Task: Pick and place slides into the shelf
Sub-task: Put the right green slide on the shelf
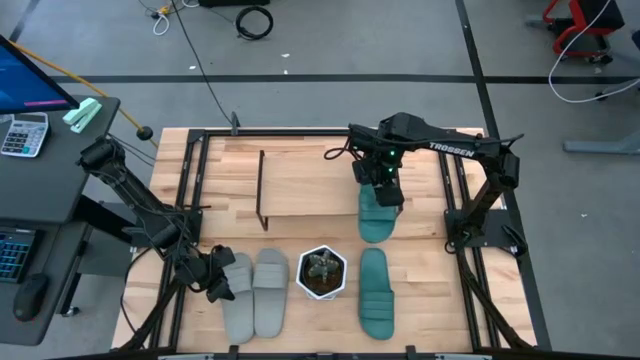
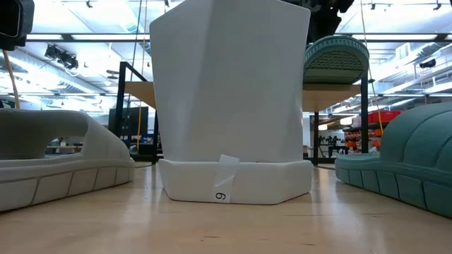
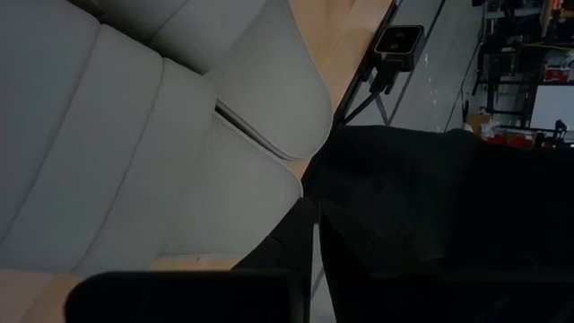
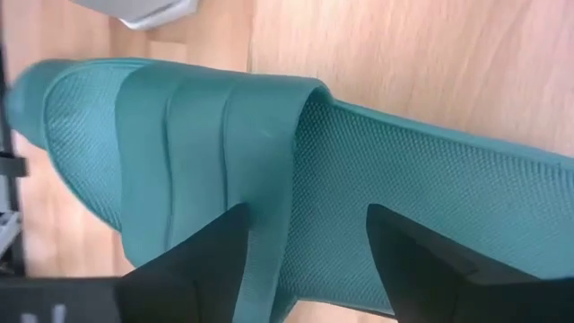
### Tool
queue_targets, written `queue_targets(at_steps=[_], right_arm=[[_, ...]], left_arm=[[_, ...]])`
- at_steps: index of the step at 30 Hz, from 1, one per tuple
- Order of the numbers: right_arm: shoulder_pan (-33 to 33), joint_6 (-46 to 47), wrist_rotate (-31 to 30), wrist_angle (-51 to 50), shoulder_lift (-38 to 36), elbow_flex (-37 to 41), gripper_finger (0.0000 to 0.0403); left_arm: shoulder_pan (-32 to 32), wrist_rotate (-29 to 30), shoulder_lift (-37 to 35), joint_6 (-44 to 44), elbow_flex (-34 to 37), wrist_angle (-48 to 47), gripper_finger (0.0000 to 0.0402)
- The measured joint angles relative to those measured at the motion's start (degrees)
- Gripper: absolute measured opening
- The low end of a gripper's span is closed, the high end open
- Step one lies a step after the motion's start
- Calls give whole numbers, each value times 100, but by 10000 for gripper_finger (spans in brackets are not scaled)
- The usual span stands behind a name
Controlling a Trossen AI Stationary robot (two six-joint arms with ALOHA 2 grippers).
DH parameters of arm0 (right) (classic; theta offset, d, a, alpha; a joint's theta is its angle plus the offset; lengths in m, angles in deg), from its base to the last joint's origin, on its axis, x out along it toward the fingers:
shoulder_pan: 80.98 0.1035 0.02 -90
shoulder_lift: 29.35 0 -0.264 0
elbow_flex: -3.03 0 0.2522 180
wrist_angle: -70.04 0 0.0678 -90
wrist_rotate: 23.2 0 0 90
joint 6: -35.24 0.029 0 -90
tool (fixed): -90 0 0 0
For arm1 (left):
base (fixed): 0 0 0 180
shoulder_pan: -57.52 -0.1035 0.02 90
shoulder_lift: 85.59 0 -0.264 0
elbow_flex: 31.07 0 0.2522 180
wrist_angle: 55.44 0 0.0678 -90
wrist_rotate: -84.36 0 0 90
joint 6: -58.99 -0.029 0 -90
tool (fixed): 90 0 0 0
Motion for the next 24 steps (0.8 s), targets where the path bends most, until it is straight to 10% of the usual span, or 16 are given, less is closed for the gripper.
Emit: queue_targets(at_steps=[24], right_arm=[[-14,87,-220,-223,0,-234,256]], left_arm=[[0,2,0,-31,0,-3,32]])
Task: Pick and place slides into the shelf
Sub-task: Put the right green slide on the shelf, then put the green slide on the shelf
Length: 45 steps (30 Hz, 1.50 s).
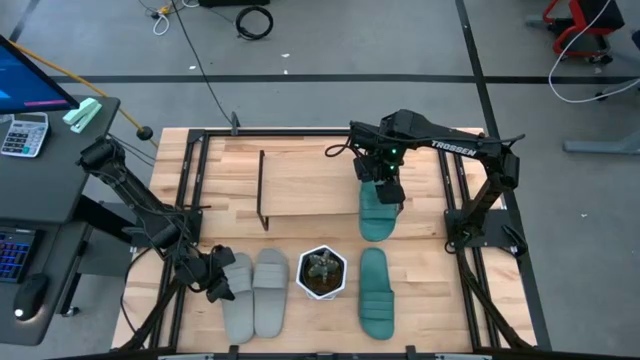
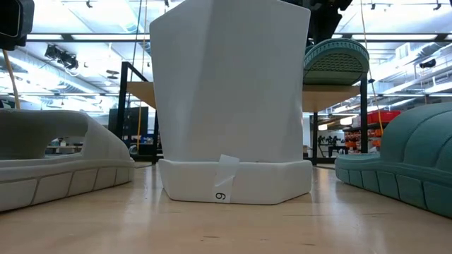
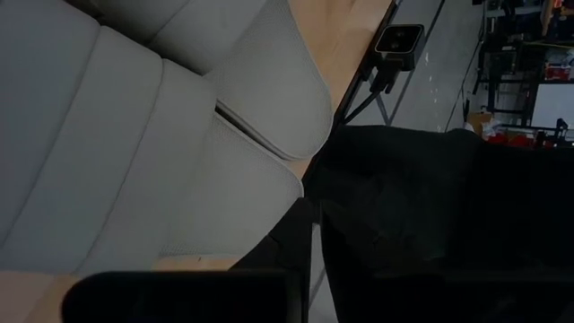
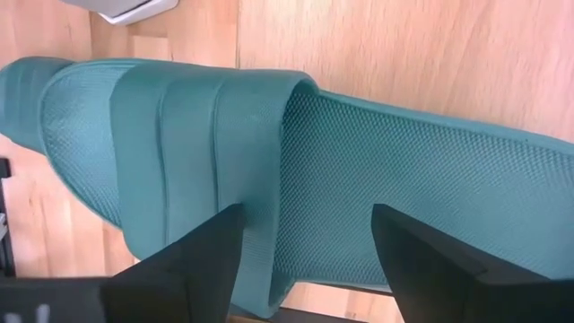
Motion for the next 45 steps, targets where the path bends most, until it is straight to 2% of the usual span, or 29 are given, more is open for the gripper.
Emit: queue_targets(at_steps=[10,16,21,28,34,42,45], right_arm=[[-3,60,-192,-45,0,-2,280],[-97,-48,-399,-97,-42,-68,280],[-250,84,-527,-121,-83,-690,273],[-155,600,-56,-115,-83,-1715,273],[531,1327,428,-104,-346,-2010,267],[1881,2830,451,-114,-1078,-1496,251],[2327,3552,271,-104,-1356,-1132,247]], left_arm=[[1,0,0,2,0,0,29],[2,0,0,2,0,0,36],[1,0,0,2,0,0,29],[2,0,0,2,0,0,25],[1,15,0,-1,0,-4,34],[1,20,0,-15,0,-26,29],[-19,20,0,-15,0,-26,25]])
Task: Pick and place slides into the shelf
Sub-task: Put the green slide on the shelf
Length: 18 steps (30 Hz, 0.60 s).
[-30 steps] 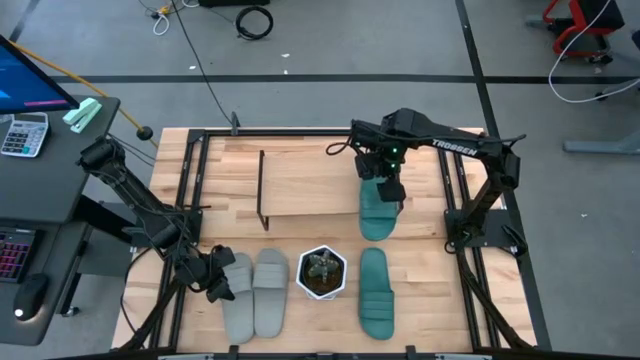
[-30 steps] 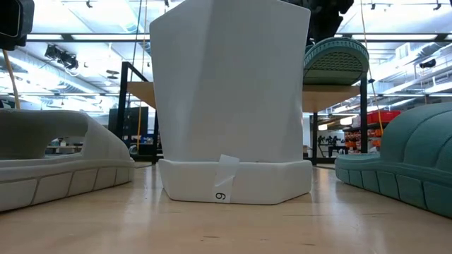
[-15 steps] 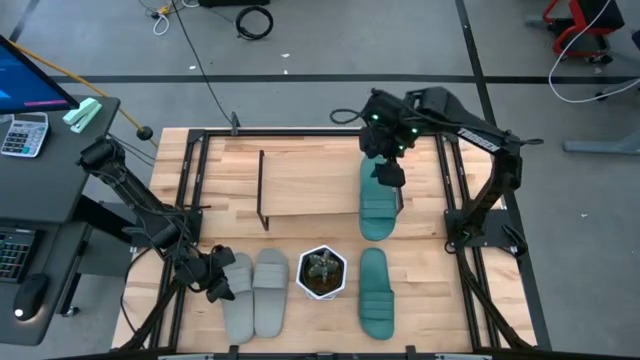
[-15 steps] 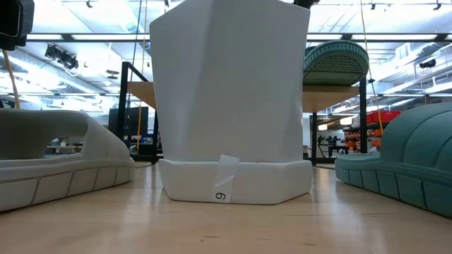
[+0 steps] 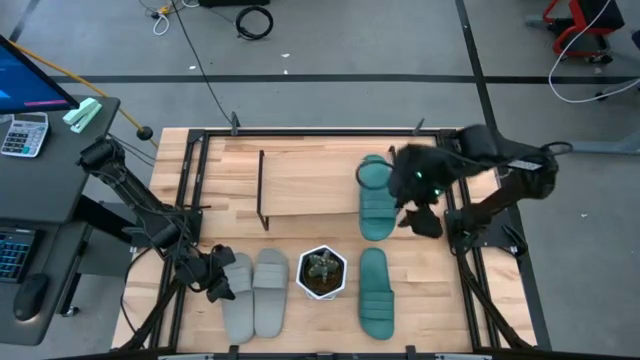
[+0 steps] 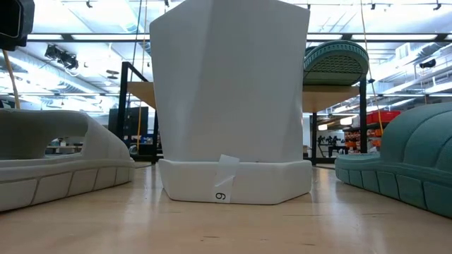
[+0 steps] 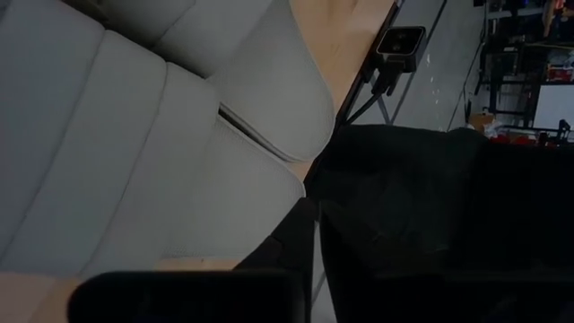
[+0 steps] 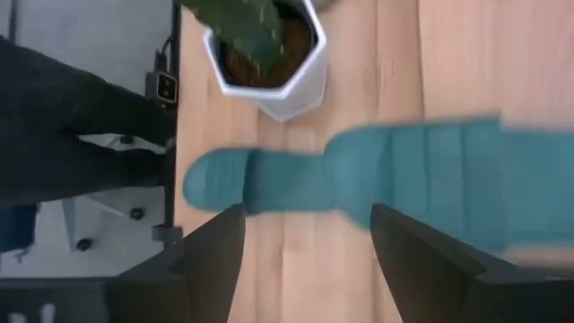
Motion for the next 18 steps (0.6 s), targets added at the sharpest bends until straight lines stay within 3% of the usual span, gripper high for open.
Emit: queue_targets(at_steps=[7,18], right_arm=[[1096,1529,-307,237,-747,1440,242],[2402,3094,-328,2483,-1489,3835,242]], left_arm=[[-236,2,0,0,-2,0,29],[-609,9,0,-142,0,38,35]])
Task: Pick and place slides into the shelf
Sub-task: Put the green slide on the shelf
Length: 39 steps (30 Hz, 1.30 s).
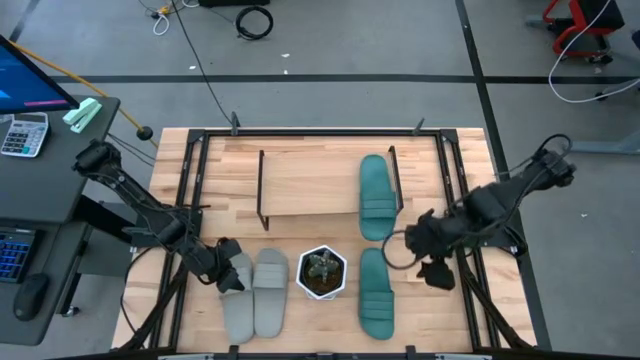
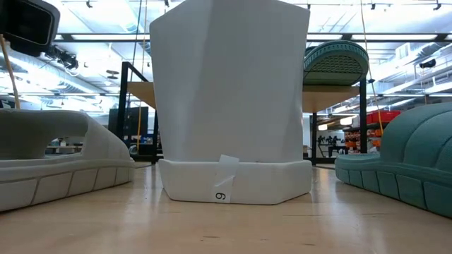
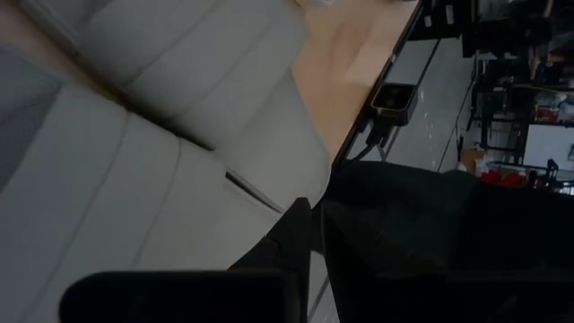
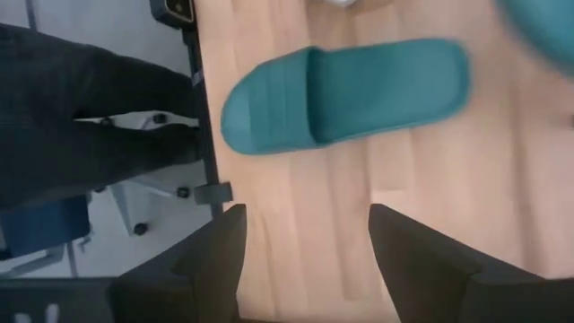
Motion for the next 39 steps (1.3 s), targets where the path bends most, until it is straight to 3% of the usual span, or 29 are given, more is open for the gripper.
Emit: queue_targets(at_steps=[8,17,22,39], right_arm=[[822,643,-178,853,-21,910,242],[1518,1211,-1002,1323,17,955,242],[1660,1848,-1308,1668,153,955,242],[1453,2912,-1292,3361,1124,955,242]], left_arm=[[-26,128,0,9,-2,71,24],[-26,286,0,-16,-2,86,28],[-26,290,0,-422,-2,80,21],[243,280,0,-1550,-2,-17,26]])
